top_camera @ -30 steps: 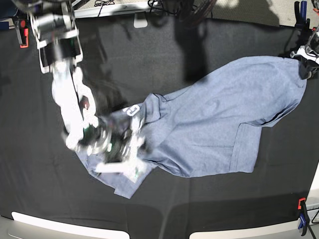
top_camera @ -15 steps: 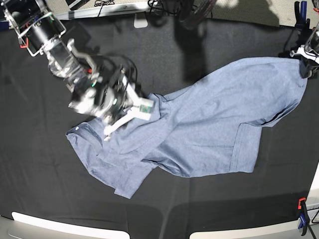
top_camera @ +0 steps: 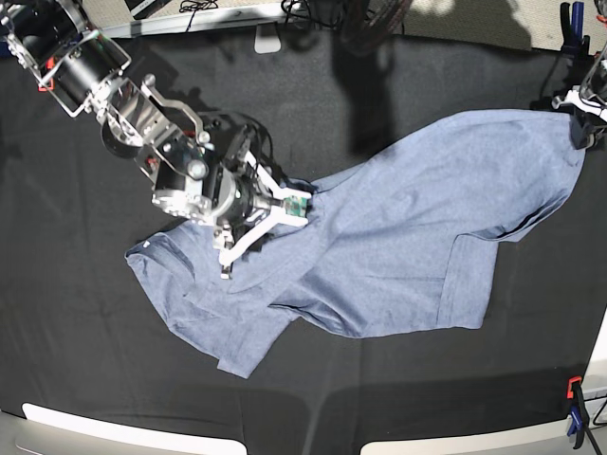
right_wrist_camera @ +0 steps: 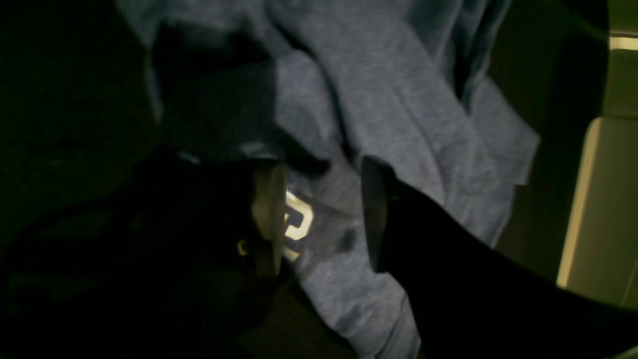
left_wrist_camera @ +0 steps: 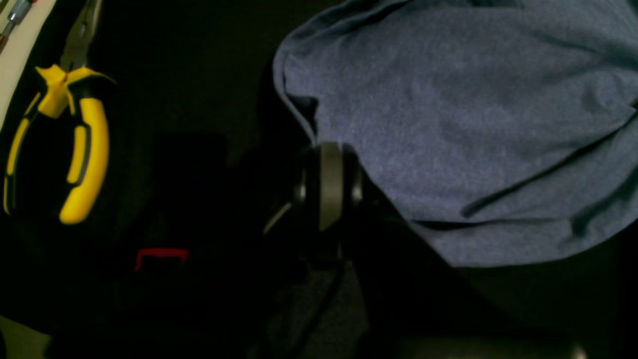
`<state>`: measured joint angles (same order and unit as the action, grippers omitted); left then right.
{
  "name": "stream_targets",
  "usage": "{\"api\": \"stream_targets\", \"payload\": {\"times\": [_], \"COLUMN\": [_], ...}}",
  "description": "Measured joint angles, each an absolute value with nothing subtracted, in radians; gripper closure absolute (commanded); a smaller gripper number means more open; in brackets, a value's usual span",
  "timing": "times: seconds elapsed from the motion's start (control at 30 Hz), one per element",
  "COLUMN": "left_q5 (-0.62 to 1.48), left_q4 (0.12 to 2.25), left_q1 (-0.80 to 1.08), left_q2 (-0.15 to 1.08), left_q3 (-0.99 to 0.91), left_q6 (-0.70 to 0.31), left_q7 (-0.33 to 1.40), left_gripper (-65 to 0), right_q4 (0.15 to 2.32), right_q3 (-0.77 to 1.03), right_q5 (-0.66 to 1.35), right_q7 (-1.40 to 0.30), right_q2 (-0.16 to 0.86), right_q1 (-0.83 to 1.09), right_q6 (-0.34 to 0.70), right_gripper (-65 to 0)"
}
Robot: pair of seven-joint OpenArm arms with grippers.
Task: Layout the t-shirt on the table in an organized manner, then fold the t-shirt properly
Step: 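Lift the grasped sleeve with the right gripper and pull it outward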
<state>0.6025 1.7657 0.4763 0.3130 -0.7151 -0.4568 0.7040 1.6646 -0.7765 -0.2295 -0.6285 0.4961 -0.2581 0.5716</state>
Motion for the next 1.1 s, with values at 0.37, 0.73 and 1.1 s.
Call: {"api": "stream_targets", "payload": {"times": [0.37, 0.73, 1.1], "left_q5": [0.603, 0.603, 0.603], "left_q4": [1.766, 1.766, 1.766], "left_q1": [0.476, 0.476, 0.482], "left_q2": [0.313, 0.313, 0.313], "left_q3": [-0.715, -0.715, -0.715], "left_q6": [-0.457, -0.457, -0.457], "left_q7": [0.704, 0.704, 0.708], "left_gripper": [0.0, 0.0, 0.0], "right_q4": [1.663, 1.634, 1.972], "right_q3": [-0.776, -0.776, -0.767], "right_q5": [-0.228, -0.228, -0.051], "right_q7": [-0.584, -0.597, -0.87], "right_q2": [0.468, 0.422, 0.73], "right_q1": [-0.255, -0.255, -0.167], "right_q6": [0.645, 0.638, 0.629], "right_gripper": [-20.0, 0.0, 0.0]}}
